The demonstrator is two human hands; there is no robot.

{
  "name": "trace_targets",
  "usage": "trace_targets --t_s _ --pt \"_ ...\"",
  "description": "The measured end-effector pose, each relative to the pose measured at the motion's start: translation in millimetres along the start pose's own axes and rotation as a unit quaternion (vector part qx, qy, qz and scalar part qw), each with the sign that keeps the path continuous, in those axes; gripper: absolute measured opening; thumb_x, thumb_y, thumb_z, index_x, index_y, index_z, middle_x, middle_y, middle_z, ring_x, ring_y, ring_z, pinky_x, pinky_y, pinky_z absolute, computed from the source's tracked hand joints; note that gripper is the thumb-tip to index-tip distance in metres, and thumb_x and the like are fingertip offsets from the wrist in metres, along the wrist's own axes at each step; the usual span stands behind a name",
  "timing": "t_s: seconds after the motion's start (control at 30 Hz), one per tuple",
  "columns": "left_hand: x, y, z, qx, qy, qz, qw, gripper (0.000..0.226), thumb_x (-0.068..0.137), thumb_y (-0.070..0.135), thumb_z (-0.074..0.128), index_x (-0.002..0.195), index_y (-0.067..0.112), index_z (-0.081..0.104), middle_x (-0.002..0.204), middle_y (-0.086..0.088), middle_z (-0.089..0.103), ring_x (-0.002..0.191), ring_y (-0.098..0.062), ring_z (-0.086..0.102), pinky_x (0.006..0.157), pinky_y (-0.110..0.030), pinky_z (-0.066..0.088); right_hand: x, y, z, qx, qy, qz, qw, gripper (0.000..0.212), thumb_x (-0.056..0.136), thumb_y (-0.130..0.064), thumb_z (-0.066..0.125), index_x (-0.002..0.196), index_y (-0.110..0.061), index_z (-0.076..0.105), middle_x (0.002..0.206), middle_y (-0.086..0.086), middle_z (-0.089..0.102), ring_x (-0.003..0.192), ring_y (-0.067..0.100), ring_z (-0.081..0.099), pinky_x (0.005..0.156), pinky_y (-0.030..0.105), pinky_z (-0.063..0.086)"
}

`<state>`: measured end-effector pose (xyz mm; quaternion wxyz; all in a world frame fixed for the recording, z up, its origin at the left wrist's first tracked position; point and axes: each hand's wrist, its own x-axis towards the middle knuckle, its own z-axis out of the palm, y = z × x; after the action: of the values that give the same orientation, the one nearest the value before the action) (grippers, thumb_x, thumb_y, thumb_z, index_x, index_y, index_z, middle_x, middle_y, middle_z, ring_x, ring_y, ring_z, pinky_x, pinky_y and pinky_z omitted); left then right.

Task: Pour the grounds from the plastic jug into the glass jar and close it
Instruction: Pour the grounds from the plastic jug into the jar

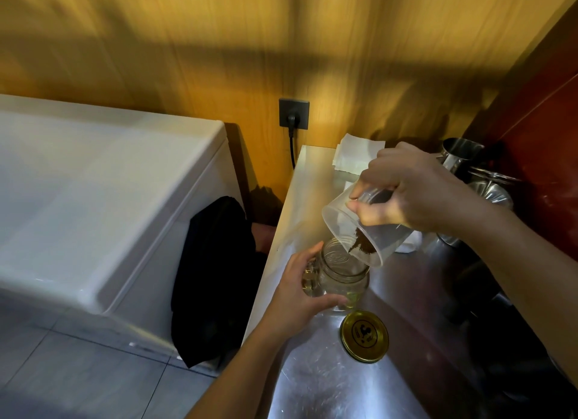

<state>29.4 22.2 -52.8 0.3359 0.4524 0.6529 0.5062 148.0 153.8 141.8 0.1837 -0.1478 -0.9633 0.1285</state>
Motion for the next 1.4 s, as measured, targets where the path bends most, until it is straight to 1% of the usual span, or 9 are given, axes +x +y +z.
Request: trace_targets --t_s 0.07,0.17,0.27,0.4,0.6,0.8,0.93,1.13,1.4 --pt "0 0 1 0.001 -0.002 -0.005 1.000 0.092 0.049 0.064 0.080 0.130 0.046 0.041 0.126 0.014 0.046 0.121 -0.003 0.046 0.104 -0.034 0.043 0 -1 2 -0.005 -0.013 0.002 1.000 0.031 0.070 -0.052 0.054 0.065 -0.023 0.064 0.055 -0.010 0.042 0.065 0.022 0.040 0.061 0.049 0.042" --pt "-1 2 1 0.001 -0.002 -0.012 1.000 0.089 0.048 0.066 0.079 0.127 0.052 0.040 0.126 0.018 0.044 0.121 -0.002 0.045 0.104 -0.035 0.043 1 0 4 -0.016 -0.028 -0.005 0.999 0.041 0.070 -0.054 0.053 0.073 -0.017 0.070 0.058 -0.004 0.049 0.066 0.023 0.041 0.061 0.046 0.040" --pt "-1 2 1 -0.001 0.001 -0.015 1.000 0.089 0.047 0.068 0.078 0.126 0.053 0.040 0.127 0.017 0.045 0.122 -0.004 0.045 0.104 -0.034 0.043 1 1 4 -0.034 -0.014 -0.042 0.998 0.030 0.075 -0.039 0.069 0.073 -0.010 0.071 0.057 -0.001 0.052 0.061 0.023 0.043 0.059 0.038 0.032" --pt "-1 3 1 0.000 0.001 -0.011 1.000 0.089 0.050 0.062 0.081 0.128 0.051 0.040 0.127 0.015 0.045 0.122 -0.004 0.045 0.104 -0.036 0.043 3 2 5 -0.057 -0.004 -0.061 0.996 0.023 0.073 -0.032 0.075 0.072 -0.008 0.072 0.055 -0.003 0.049 0.058 0.023 0.043 0.059 0.037 0.031" --pt "-1 3 1 0.001 0.003 -0.011 1.000 0.083 0.052 0.054 0.082 0.124 0.055 0.040 0.126 0.017 0.044 0.121 -0.001 0.044 0.104 -0.032 0.042 2 -2 8 -0.053 0.007 -0.090 0.995 0.027 0.069 -0.030 0.065 0.065 -0.005 0.071 0.048 0.006 0.056 0.051 0.022 0.045 0.060 0.035 0.026" --pt "-1 2 1 0.000 0.001 -0.019 1.000 0.085 0.053 0.054 0.082 0.127 0.054 0.038 0.124 0.024 0.041 0.119 0.007 0.041 0.103 -0.029 0.042 4 2 9 -0.078 -0.017 -0.090 0.993 0.016 0.065 -0.012 0.082 0.071 -0.003 0.070 0.055 0.013 0.060 0.055 0.026 0.049 0.060 0.037 0.030" --pt "-1 3 1 0.007 0.001 -0.021 1.000 0.085 0.054 0.054 0.081 0.127 0.055 0.038 0.124 0.027 0.040 0.119 0.007 0.040 0.104 -0.033 0.041 2 4 11 -0.057 -0.002 -0.077 0.995 0.018 0.071 -0.020 0.077 0.073 -0.003 0.071 0.058 0.016 0.063 0.056 0.030 0.051 0.059 0.040 0.035" --pt "-2 6 1 0.010 0.006 -0.022 1.000 0.085 0.054 0.054 0.081 0.126 0.055 0.037 0.129 0.014 0.042 0.123 -0.005 0.041 0.105 -0.039 0.041 1 4 11 -0.059 0.010 -0.082 0.995 0.031 0.073 -0.033 0.064 0.069 -0.003 0.072 0.053 0.013 0.060 0.052 0.029 0.047 0.056 0.043 0.038" --pt "-3 6 2 0.005 0.002 -0.024 1.000 0.088 0.058 0.047 0.084 0.133 0.044 0.039 0.132 0.010 0.043 0.124 -0.007 0.042 0.105 -0.040 0.041 2 5 8 -0.087 0.010 -0.129 0.988 0.022 0.070 -0.023 0.067 0.071 -0.002 0.071 0.052 0.013 0.062 0.050 0.028 0.050 0.057 0.037 0.033"
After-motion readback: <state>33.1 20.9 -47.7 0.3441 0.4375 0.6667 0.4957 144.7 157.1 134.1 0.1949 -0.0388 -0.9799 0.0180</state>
